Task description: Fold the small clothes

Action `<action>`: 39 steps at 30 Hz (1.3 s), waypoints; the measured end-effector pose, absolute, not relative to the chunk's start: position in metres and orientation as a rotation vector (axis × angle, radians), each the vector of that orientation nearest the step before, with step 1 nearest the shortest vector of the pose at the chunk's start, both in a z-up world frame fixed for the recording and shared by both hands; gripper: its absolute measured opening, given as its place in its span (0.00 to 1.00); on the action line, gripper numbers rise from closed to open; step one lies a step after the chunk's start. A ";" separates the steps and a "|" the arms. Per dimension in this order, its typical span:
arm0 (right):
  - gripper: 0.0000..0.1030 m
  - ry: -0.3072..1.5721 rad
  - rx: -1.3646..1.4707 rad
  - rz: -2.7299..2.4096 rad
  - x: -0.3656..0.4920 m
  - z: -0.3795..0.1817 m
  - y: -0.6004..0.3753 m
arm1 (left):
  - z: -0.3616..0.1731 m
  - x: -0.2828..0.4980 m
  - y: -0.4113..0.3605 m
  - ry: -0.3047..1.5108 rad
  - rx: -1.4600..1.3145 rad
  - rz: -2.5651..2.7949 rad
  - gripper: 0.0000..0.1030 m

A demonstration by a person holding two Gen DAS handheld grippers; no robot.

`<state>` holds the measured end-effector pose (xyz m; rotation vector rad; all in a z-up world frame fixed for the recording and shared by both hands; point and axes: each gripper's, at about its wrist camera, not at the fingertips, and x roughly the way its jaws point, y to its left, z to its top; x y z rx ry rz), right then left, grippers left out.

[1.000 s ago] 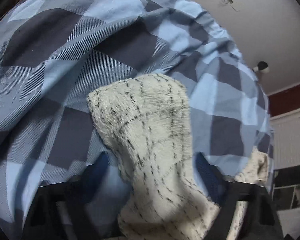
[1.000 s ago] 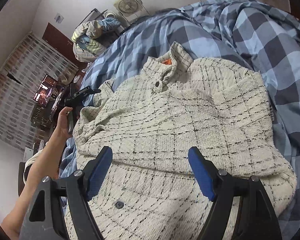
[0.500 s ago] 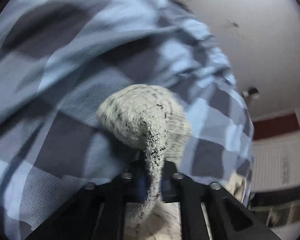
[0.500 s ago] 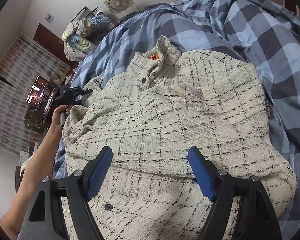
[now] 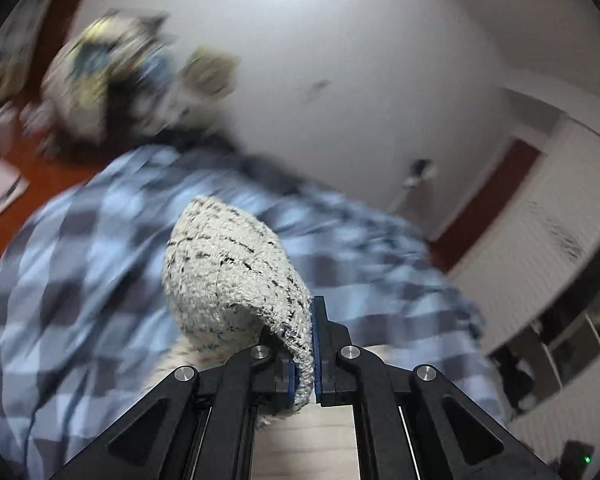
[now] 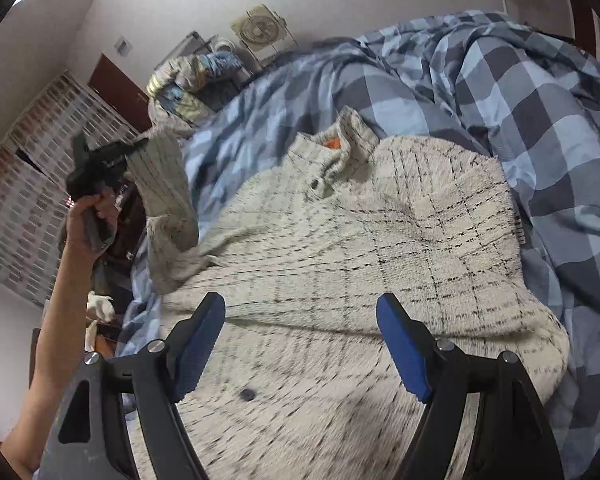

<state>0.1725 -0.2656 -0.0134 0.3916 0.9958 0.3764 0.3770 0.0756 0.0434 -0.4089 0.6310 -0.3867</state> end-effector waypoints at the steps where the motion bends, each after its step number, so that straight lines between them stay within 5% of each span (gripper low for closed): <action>1: 0.73 0.978 0.392 0.381 0.167 -0.007 -0.267 | 0.064 0.359 0.054 0.588 -0.410 -0.447 0.05; 6: 0.73 0.869 0.426 0.352 0.126 0.026 -0.289 | 0.102 0.280 -0.080 0.445 -0.262 -0.608 0.06; 9: 0.74 0.843 0.498 0.295 0.096 0.035 -0.313 | 0.069 0.268 -0.162 0.658 -0.122 -0.651 0.06; 11: 0.85 0.841 0.518 0.296 0.074 0.039 -0.325 | 0.024 0.263 -0.202 0.861 -0.135 -0.711 0.06; 15: 0.97 0.787 0.461 0.235 0.032 0.046 -0.348 | -0.029 0.231 -0.233 0.914 -0.053 -0.775 0.06; 21: 0.99 0.805 0.604 0.139 0.052 0.011 -0.395 | -0.017 0.209 -0.194 0.975 -0.260 -0.919 0.06; 28: 0.99 0.923 0.666 0.265 0.093 -0.026 -0.379 | 0.039 0.143 -0.087 0.706 -0.179 -0.597 0.06; 39: 0.98 1.278 0.615 0.202 0.210 -0.083 -0.326 | -0.069 0.087 -0.008 0.860 -0.203 -0.163 0.06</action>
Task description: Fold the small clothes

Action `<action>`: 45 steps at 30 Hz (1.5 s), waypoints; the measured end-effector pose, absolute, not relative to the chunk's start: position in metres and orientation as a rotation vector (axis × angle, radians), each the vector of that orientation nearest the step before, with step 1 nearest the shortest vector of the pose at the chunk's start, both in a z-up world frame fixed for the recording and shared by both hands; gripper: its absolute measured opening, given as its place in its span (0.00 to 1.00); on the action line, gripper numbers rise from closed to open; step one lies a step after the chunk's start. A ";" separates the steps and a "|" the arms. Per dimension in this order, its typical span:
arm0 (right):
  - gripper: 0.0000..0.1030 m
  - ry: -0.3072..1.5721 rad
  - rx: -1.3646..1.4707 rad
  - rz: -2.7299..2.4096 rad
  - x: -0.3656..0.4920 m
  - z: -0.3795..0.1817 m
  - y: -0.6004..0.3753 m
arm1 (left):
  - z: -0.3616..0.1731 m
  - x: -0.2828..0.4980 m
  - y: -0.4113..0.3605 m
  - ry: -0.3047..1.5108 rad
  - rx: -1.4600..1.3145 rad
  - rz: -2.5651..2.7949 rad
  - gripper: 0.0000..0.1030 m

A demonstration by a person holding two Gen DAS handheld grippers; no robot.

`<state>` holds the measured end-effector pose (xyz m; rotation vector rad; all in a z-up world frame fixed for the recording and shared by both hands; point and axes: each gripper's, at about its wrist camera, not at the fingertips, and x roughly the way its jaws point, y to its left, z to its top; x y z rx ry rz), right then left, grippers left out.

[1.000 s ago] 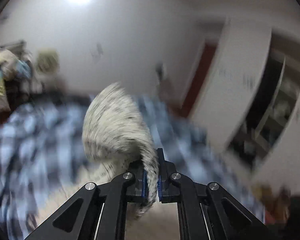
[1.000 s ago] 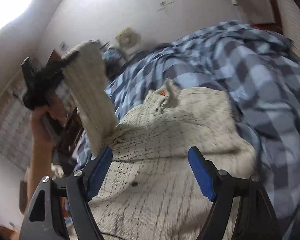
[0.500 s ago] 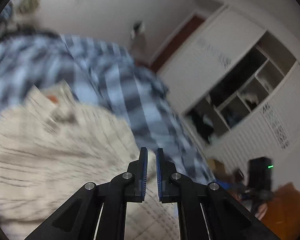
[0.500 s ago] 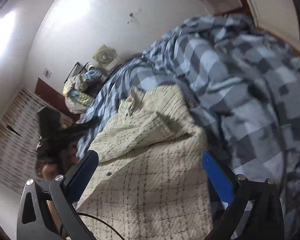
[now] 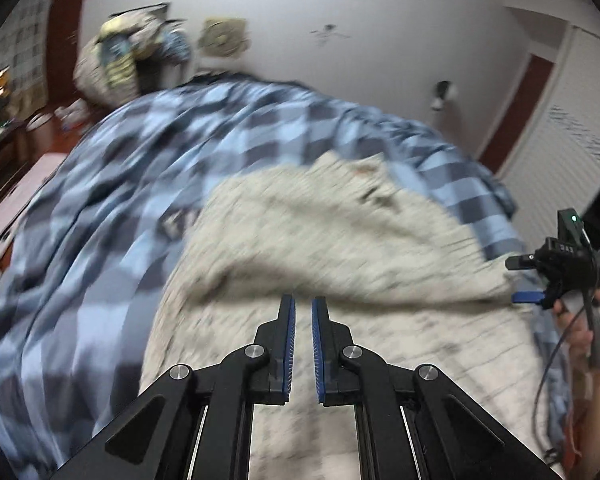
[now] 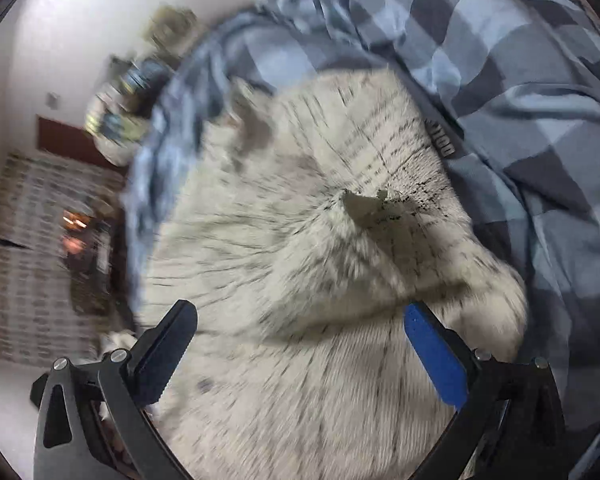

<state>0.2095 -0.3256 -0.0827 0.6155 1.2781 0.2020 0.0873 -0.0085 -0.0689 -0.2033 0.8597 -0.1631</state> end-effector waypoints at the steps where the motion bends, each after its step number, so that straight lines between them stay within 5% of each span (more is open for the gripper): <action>1: 0.92 1.317 0.576 0.179 0.214 -0.091 -0.320 | -0.076 0.085 -0.005 0.866 -0.211 -0.145 0.06; 4: 0.47 1.402 0.554 0.140 0.223 -0.113 -0.309 | -0.088 0.080 0.004 0.844 -0.268 -0.108 0.06; 6: 0.25 1.362 0.506 0.098 0.221 -0.107 -0.306 | -0.089 0.077 0.008 0.818 -0.285 -0.102 0.06; 11: 0.15 1.154 0.352 0.068 0.217 -0.043 -0.291 | -0.092 0.078 0.006 0.810 -0.284 -0.115 0.06; 21: 0.15 0.790 0.243 0.175 0.229 0.077 -0.287 | -0.087 0.069 0.005 0.751 -0.259 -0.102 0.06; 24: 0.18 0.787 0.258 0.107 0.232 0.041 -0.318 | -0.090 0.070 0.006 0.764 -0.265 -0.108 0.06; 26: 0.42 0.851 0.240 0.016 0.245 0.001 -0.330 | -0.091 0.070 0.007 0.767 -0.273 -0.108 0.06; 28: 0.55 0.997 0.215 -0.088 0.250 -0.050 -0.356 | -0.090 0.069 0.009 0.757 -0.286 -0.106 0.06; 32: 0.55 1.172 0.272 -0.276 0.234 -0.113 -0.423 | -0.086 0.076 0.012 0.776 -0.292 -0.134 0.06; 39: 0.56 1.051 0.393 -0.191 0.223 -0.069 -0.409 | -0.034 0.152 0.001 0.783 -0.228 -0.160 0.06; 43: 0.74 0.995 0.364 -0.008 0.243 -0.052 -0.330 | -0.043 0.223 -0.033 0.916 -0.187 -0.248 0.06; 45: 0.74 0.983 0.320 0.056 0.252 -0.059 -0.286 | -0.065 0.244 -0.045 0.964 -0.154 -0.216 0.06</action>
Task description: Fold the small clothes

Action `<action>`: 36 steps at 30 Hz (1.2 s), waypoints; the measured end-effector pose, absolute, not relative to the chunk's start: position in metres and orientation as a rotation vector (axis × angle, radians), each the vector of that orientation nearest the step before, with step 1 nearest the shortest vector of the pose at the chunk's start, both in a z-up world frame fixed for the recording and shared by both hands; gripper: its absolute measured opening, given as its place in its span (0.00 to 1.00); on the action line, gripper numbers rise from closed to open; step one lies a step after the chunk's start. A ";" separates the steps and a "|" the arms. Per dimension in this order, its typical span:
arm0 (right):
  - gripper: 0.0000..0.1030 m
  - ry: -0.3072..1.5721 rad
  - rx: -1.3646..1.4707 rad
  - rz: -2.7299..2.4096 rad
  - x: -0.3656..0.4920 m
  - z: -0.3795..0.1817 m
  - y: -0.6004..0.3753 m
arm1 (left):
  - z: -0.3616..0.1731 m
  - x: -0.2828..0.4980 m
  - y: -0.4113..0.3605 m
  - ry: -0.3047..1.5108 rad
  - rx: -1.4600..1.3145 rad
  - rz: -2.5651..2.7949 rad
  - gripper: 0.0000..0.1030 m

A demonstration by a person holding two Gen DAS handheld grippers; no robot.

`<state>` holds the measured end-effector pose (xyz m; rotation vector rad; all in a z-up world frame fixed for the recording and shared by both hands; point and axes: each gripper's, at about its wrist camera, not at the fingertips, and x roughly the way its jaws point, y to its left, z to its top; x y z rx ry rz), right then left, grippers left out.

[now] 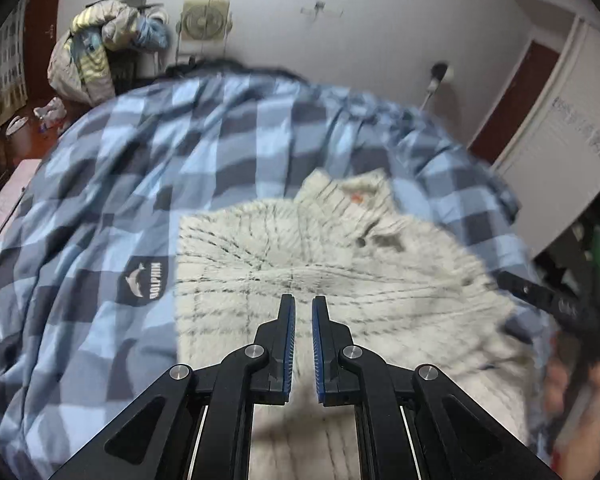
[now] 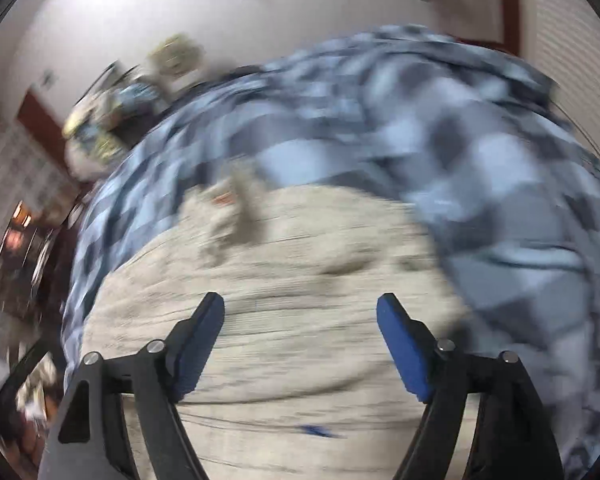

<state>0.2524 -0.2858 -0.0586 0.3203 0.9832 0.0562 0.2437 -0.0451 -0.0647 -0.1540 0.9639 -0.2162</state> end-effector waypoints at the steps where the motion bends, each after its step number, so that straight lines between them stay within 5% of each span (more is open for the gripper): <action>1: 0.74 0.974 0.284 0.057 0.257 -0.065 -0.268 | -0.081 0.252 -0.051 1.004 -0.114 -0.178 0.06; 4: 0.74 1.036 0.178 0.047 0.273 -0.103 -0.230 | -0.135 0.260 -0.053 1.109 -0.060 -0.125 0.06; 8: 0.74 1.232 0.243 0.098 0.281 -0.164 -0.244 | -0.169 0.241 -0.021 1.002 -0.176 -0.228 0.06; 15: 0.72 1.143 0.237 0.048 0.258 -0.173 -0.313 | -0.182 0.239 0.039 1.003 -0.501 -0.329 0.05; 19: 0.51 1.127 0.273 0.056 0.245 -0.172 -0.347 | -0.168 0.230 0.046 0.968 -0.429 -0.295 0.05; 22: 0.49 1.119 0.264 0.067 0.232 -0.161 -0.361 | -0.147 0.218 0.064 0.936 -0.208 -0.027 0.06; 29: 0.64 1.046 0.202 -0.067 0.173 -0.091 -0.395 | -0.119 0.138 0.112 0.886 -0.160 -0.142 0.06; 31: 0.73 1.026 0.216 -0.061 0.149 -0.071 -0.411 | -0.118 0.110 0.123 0.942 -0.224 -0.228 0.06; 36: 0.75 0.978 0.165 -0.016 0.099 -0.015 -0.415 | -0.105 0.053 0.120 1.098 -0.186 -0.346 0.06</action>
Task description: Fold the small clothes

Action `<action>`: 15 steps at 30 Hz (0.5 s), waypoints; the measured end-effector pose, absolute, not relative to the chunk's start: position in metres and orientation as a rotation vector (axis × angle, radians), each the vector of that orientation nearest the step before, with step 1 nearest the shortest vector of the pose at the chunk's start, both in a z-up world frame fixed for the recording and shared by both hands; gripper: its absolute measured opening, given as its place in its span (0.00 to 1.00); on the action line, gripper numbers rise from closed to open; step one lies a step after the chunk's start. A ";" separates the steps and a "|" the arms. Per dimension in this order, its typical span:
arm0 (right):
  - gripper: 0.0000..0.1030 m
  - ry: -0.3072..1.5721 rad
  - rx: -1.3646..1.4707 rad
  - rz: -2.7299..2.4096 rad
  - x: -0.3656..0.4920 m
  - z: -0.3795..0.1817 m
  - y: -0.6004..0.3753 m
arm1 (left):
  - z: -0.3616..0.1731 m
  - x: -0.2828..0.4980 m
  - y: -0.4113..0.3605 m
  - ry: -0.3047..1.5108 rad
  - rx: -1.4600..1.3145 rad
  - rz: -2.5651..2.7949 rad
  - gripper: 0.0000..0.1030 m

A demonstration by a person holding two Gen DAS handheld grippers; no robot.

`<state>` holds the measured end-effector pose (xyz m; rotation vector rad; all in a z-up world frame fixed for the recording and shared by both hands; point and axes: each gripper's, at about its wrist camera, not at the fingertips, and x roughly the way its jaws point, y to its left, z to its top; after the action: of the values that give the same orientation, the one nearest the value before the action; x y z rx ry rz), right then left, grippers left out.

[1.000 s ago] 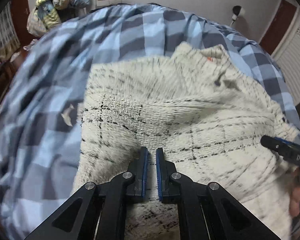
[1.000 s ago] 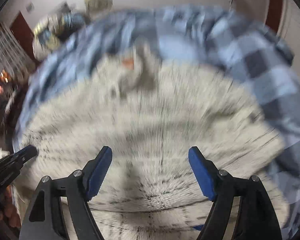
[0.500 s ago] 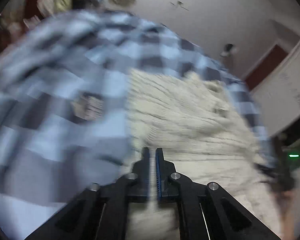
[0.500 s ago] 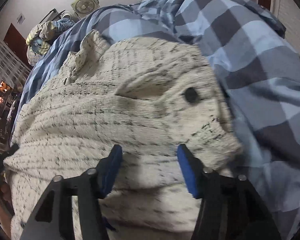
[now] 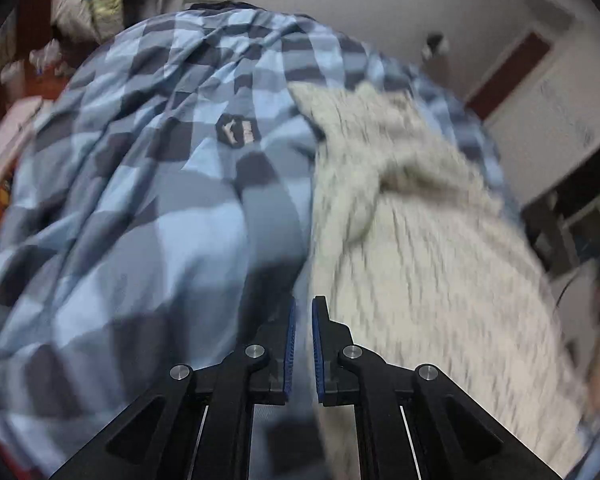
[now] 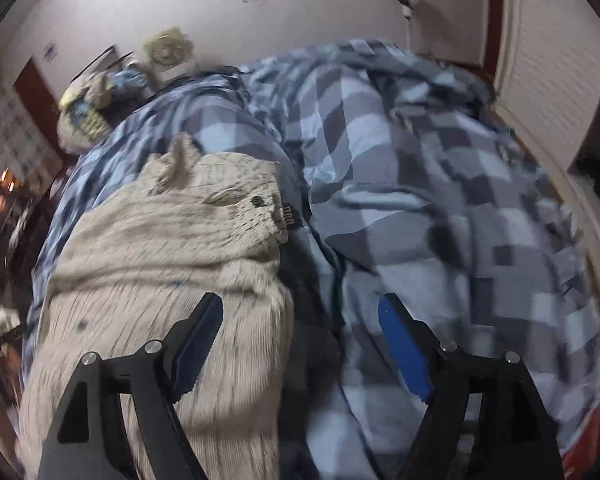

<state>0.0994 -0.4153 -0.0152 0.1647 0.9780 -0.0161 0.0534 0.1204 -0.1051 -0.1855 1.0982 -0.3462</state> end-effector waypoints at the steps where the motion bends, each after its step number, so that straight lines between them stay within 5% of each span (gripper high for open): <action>1: 0.75 0.965 0.132 -0.003 0.085 0.001 -0.413 | -0.100 0.044 0.116 1.090 -0.150 -0.345 0.06; 9: 0.76 0.918 0.055 0.064 0.016 0.064 -0.404 | -0.136 0.008 0.083 1.361 0.043 -0.505 0.07; 15: 0.77 0.978 0.023 0.083 -0.015 0.045 -0.385 | -0.123 -0.006 0.053 1.132 0.205 -0.680 0.07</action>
<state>-0.0147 -0.3853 0.0454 0.0227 0.9781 0.0832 -0.0061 0.0530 -0.1234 0.2048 1.1315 -0.6797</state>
